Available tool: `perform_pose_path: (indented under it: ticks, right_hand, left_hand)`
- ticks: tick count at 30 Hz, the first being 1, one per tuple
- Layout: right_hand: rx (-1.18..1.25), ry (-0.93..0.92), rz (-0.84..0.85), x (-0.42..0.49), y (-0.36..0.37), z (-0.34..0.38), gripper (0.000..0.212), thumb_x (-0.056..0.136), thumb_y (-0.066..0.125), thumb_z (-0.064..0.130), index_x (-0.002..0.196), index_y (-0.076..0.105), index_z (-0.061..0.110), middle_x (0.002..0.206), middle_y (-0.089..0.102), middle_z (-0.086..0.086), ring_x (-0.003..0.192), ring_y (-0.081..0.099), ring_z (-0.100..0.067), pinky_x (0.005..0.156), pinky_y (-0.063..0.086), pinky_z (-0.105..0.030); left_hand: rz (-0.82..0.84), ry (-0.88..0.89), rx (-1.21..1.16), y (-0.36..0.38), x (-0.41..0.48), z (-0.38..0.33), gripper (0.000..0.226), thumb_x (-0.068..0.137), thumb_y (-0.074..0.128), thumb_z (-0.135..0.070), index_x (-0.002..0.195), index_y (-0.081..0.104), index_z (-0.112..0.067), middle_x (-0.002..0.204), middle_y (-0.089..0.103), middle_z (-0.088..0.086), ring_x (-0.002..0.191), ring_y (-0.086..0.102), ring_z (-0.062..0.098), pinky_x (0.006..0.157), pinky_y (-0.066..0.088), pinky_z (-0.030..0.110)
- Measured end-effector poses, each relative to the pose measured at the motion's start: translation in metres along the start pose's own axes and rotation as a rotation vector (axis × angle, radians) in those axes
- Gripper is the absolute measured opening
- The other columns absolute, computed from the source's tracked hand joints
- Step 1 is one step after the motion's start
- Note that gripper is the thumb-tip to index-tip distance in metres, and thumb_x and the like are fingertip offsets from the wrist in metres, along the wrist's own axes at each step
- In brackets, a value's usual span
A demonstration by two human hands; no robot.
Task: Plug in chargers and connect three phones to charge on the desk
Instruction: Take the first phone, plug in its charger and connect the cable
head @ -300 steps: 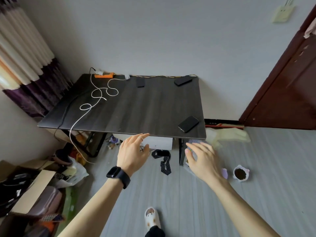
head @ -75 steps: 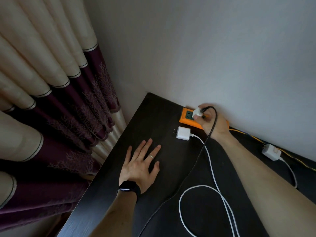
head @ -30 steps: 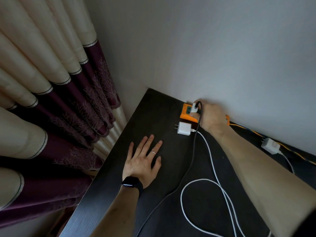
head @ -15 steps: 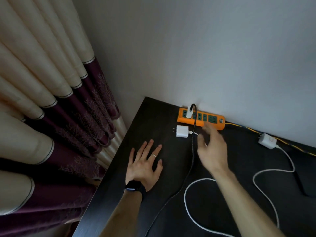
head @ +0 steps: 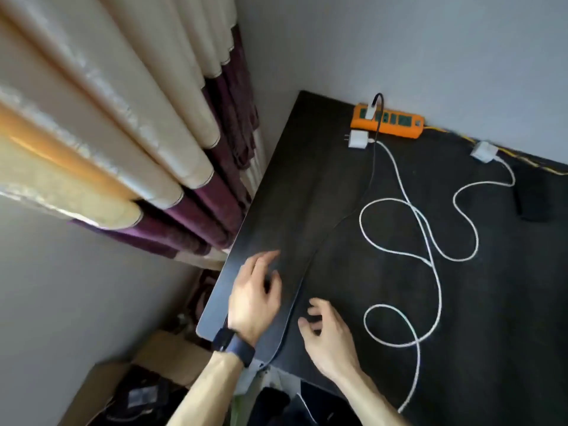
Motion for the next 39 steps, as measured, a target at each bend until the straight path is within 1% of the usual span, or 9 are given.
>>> perform_pose_path:
  ticks: [4,8,17,20,22,25,29,35,39]
  right_hand:
    - [-0.155,0.174,0.182,-0.048,0.059,-0.022,0.039,0.09,0.054,0.059,0.115,0.061,0.031,0.112,0.07,0.015,0.106,0.065,-0.013,0.089,0.048,-0.029]
    - [-0.332,0.196,0.122,-0.07,0.091,-0.019,0.049,0.087,0.044,0.07,0.092,0.068,0.027,0.102,0.075,0.006,0.104,0.067,-0.026,0.083,0.051,-0.034]
    - [-0.506,0.24,0.009,-0.069,0.098,-0.006,0.041,0.093,0.041,0.044,0.099,0.071,0.016,0.109,0.07,-0.014,0.102,0.064,-0.036,0.083,0.049,-0.037]
    - [-0.287,0.242,0.09,-0.075,0.101,-0.012,0.04,0.083,0.044,0.042,0.074,0.07,0.013,0.076,0.076,-0.003,0.082,0.071,-0.027,0.08,0.057,-0.037]
    - [-0.087,0.201,0.089,-0.079,0.093,-0.012,0.037,0.086,0.049,0.034,0.07,0.07,0.008,0.06,0.073,0.001,0.068,0.072,-0.017,0.079,0.06,-0.042]
    - [0.144,0.228,-0.079,-0.086,0.054,-0.013,0.031,0.092,0.049,0.026,0.072,0.067,0.009,0.061,0.073,-0.002,0.073,0.073,-0.023,0.077,0.059,-0.04]
    - [0.522,0.279,-0.223,-0.11,0.012,-0.02,0.03,0.101,0.048,0.031,0.089,0.067,0.011,0.087,0.073,-0.006,0.074,0.07,-0.019,0.067,0.053,-0.033]
    - [0.506,0.095,0.371,-0.191,0.07,0.033,0.029,0.095,0.053,0.009,0.117,0.068,0.022,0.118,0.073,0.002,0.093,0.07,-0.017,0.071,0.048,-0.026]
    - [0.455,-0.022,0.671,-0.25,0.105,0.062,0.032,0.093,0.05,0.035,0.102,0.074,0.017,0.11,0.076,0.001,0.09,0.069,-0.013,0.072,0.043,-0.025]
  left_hand:
    - [-0.113,-0.341,-0.074,-0.032,-0.133,0.082,0.031,0.089,0.058,-0.011,0.118,0.06,-0.024,0.112,0.061,-0.009,0.107,0.059,0.013,0.093,0.049,0.035]
    - [0.068,-0.571,-0.078,-0.019,-0.211,0.146,0.024,0.088,0.056,-0.015,0.11,0.06,-0.024,0.108,0.062,-0.004,0.104,0.061,0.019,0.093,0.048,0.036]
    - [0.65,-0.429,0.213,0.023,-0.206,0.154,0.07,0.091,0.051,-0.034,0.155,0.021,-0.029,0.155,0.031,0.01,0.141,0.031,0.032,0.113,0.035,0.043]
    - [0.732,-0.307,0.317,0.03,-0.203,0.145,0.051,0.094,0.049,-0.039,0.145,0.04,-0.033,0.157,0.029,0.009,0.143,0.029,0.032,0.113,0.034,0.045]
    - [0.737,-0.243,0.322,0.028,-0.207,0.137,0.034,0.098,0.044,-0.043,0.122,0.058,-0.024,0.142,0.049,0.008,0.131,0.045,0.031,0.104,0.043,0.043]
    - [0.7,-0.233,0.202,0.012,-0.217,0.135,0.031,0.099,0.04,-0.046,0.101,0.055,-0.019,0.108,0.069,0.009,0.103,0.063,0.033,0.084,0.052,0.041]
    - [0.615,-0.211,0.063,-0.038,-0.224,0.112,0.032,0.1,0.045,-0.044,0.093,0.062,-0.018,0.088,0.075,-0.001,0.082,0.071,0.018,0.078,0.056,0.038]
    - [0.487,-0.572,-0.959,-0.094,-0.204,0.003,0.019,0.101,0.054,-0.022,0.106,0.063,-0.006,0.092,0.075,0.004,0.077,0.073,0.021,0.072,0.058,0.036]
    - [0.455,-0.66,-1.124,-0.092,-0.188,-0.035,0.012,0.101,0.054,-0.021,0.103,0.061,-0.012,0.091,0.076,0.0,0.074,0.074,0.014,0.064,0.06,0.023]
Point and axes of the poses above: each hand's wrist, its own x-axis towards the middle knuckle, its own y-axis out of the palm, z = x × y, the point moved 8 cm from there along x, towards the middle knuckle
